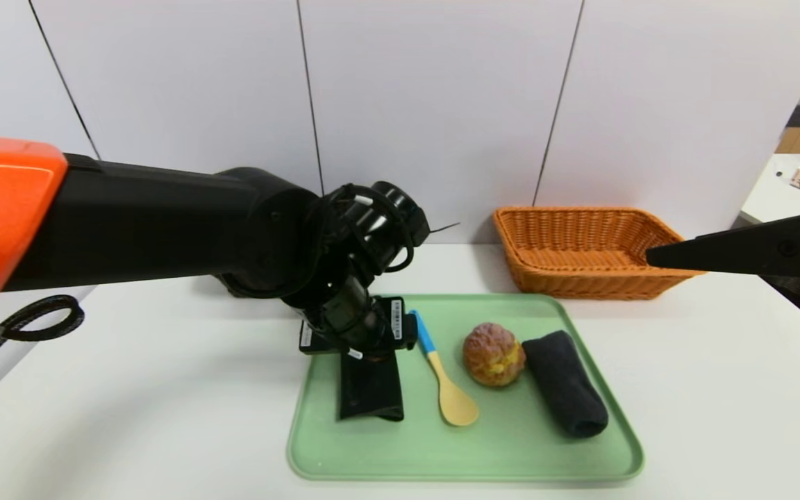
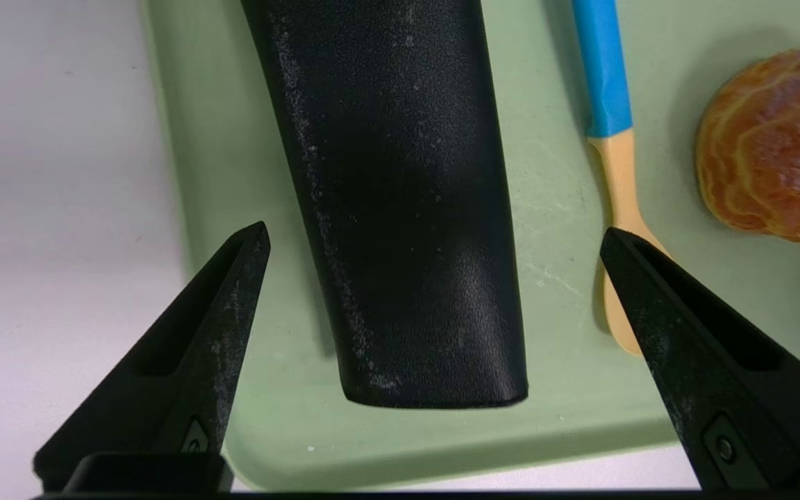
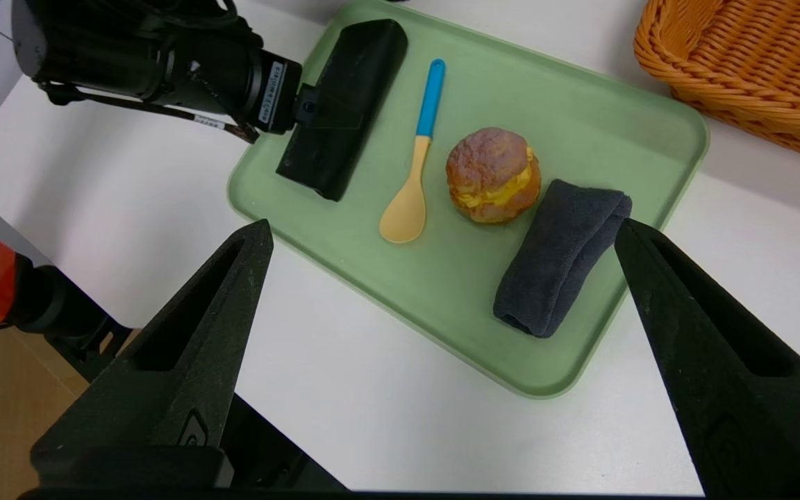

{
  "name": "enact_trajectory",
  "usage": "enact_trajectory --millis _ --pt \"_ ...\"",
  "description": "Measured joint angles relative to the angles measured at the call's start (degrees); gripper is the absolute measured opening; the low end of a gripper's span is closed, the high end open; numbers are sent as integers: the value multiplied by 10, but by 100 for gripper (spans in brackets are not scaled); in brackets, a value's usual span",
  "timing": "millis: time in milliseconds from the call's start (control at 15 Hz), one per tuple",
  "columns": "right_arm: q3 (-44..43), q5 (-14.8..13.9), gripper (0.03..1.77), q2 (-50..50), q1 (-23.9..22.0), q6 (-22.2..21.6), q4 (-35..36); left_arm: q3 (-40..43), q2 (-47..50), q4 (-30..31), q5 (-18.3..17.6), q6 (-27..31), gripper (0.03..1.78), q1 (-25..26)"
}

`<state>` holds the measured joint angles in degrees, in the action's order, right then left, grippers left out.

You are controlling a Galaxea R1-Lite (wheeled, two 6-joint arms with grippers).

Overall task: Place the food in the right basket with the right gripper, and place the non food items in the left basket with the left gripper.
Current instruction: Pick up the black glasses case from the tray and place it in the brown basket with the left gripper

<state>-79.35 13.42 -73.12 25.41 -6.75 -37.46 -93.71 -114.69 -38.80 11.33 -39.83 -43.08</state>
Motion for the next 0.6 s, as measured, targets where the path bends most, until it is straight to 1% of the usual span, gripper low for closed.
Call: enact_trajectory --millis 133,400,600 --pt "1 0 170 -1 1 0 0 -2 -18 0 13 -2 169 0" --pt "1 0 170 -1 1 0 0 -3 -41 5 14 -3 169 1" --pt "7 0 170 1 1 0 1 -5 -55 6 23 -9 169 1"
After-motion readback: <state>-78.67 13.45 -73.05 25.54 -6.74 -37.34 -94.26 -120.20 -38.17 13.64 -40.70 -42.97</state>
